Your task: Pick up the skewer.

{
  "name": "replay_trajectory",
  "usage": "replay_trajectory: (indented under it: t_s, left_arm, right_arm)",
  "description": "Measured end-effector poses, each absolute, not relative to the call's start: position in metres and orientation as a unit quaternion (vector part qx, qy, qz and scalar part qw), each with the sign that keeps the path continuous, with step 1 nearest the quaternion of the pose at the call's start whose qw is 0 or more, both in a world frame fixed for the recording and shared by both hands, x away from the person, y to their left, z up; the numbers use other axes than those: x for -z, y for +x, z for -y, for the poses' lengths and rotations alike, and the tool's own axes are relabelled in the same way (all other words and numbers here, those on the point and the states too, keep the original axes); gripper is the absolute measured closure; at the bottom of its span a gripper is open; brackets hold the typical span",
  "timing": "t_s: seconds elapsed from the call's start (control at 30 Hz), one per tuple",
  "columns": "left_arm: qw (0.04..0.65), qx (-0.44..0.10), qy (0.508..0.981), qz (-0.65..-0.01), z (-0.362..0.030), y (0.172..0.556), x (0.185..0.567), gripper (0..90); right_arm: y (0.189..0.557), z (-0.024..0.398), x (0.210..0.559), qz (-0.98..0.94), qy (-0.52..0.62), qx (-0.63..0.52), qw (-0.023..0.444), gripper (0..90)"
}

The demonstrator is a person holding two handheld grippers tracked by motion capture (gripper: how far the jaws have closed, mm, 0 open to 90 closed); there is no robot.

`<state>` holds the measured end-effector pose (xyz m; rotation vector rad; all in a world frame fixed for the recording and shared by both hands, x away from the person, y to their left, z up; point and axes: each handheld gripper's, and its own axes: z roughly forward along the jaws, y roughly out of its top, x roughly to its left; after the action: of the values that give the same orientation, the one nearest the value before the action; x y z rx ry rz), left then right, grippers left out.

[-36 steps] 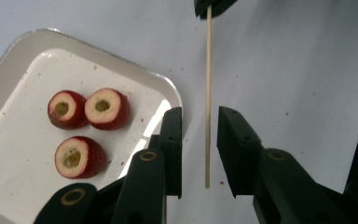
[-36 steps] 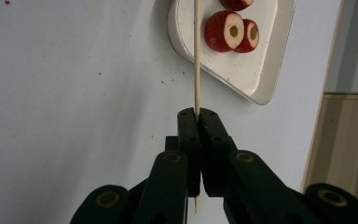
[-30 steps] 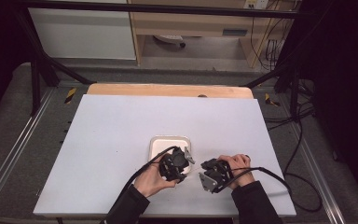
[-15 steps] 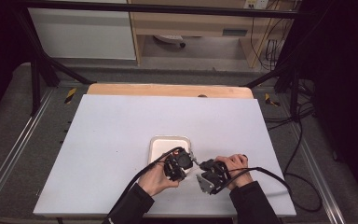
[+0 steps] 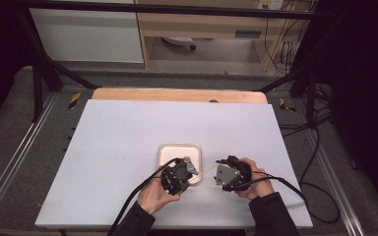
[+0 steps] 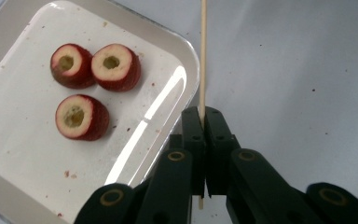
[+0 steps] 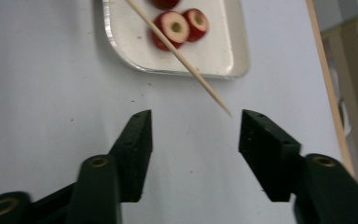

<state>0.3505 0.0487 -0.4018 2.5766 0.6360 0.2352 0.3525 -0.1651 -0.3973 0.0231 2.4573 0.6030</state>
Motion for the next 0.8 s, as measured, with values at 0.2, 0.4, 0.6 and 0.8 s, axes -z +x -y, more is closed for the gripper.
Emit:
replay_trajectory:
  t_s: [0.2,0.4,0.6,0.8]
  left_arm:
    - [0.26,-0.105,0.925,-0.255,-0.066,0.34,0.409,88.6]
    - [0.318,-0.118,0.894,-0.292,-0.082,0.326,0.416,88.6]
    - [0.369,-0.137,0.859,-0.328,-0.098,0.316,0.422,88.6]
    - [0.411,-0.14,0.829,-0.353,-0.113,0.309,0.426,88.6]
  right_arm:
    - [0.363,0.181,0.399,-0.909,0.144,-0.282,0.27,26.5]
    - [0.372,0.188,0.405,-0.897,0.252,-0.291,0.215,15.7]
    - [0.377,0.189,0.406,-0.884,0.305,-0.312,0.168,8.0]
    - [0.381,0.183,0.401,-0.873,0.331,-0.335,0.128,2.6]
